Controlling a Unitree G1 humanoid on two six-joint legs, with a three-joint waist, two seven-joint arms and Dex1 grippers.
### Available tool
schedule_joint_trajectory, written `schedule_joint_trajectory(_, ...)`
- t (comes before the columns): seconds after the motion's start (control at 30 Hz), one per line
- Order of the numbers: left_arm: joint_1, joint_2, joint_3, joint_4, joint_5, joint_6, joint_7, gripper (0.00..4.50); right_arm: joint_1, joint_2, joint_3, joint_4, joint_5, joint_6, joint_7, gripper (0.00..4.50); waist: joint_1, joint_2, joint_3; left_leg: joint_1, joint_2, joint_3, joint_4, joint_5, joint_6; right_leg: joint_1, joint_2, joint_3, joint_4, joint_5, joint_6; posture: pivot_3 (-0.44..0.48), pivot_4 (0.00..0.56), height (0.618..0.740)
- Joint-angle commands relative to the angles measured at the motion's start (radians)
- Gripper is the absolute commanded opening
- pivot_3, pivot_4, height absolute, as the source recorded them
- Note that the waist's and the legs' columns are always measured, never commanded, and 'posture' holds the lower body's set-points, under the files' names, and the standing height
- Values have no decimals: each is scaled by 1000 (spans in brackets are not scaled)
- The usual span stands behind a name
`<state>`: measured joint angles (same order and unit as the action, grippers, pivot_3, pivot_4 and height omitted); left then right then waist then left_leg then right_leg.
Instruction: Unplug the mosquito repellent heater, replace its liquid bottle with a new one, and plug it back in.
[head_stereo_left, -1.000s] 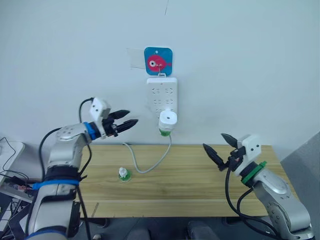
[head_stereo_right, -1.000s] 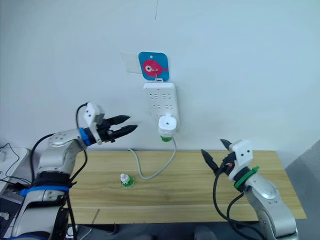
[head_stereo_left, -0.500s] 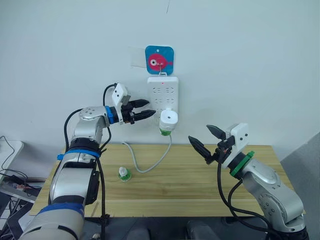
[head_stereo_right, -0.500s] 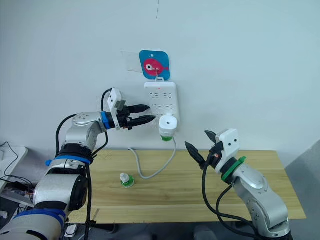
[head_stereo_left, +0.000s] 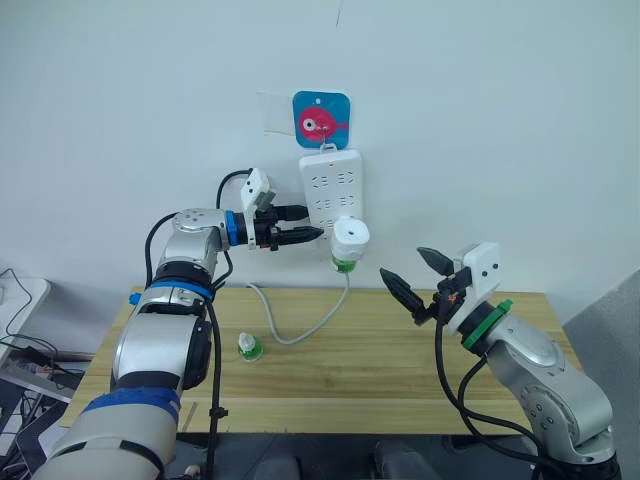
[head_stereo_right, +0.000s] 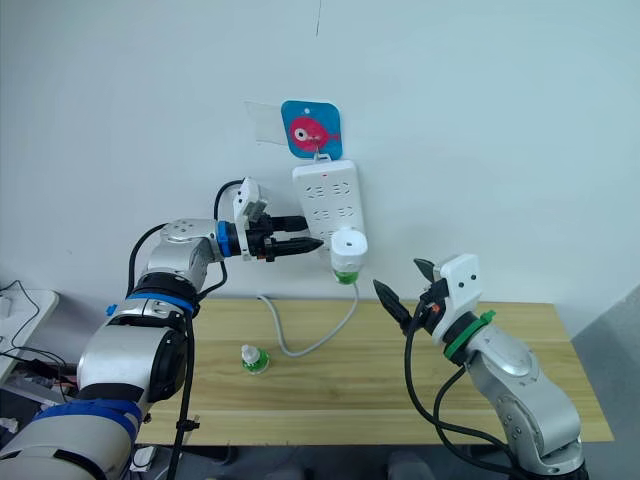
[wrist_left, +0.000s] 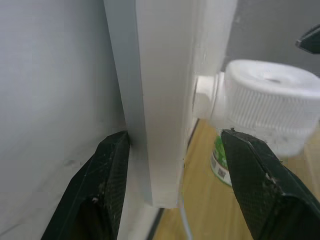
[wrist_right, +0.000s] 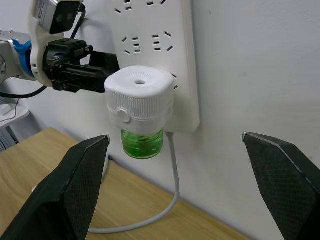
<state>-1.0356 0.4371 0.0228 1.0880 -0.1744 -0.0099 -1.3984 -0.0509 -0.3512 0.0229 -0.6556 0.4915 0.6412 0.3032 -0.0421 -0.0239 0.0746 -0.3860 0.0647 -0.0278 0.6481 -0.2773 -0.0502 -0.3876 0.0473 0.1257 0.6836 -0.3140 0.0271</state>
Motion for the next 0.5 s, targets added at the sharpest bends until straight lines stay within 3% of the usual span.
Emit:
schedule_joint_trajectory(0.03,-32,6,-11,-46,1,33,-51,2966,-10,4,-10,-45,11,-4,-4,4500,-1,0,0,0,0,0,0,0,0,0,0,0,0,0,0,-32,93,740)
schedule_joint_trajectory(0.5,-78,-40,34,-33,-27,83,-1,2966,-37,66,15,-43,28,33,-22,4500,0,1,5,-1,0,-3,1,0,0,0,0,-2,2,0,0,-35,106,740)
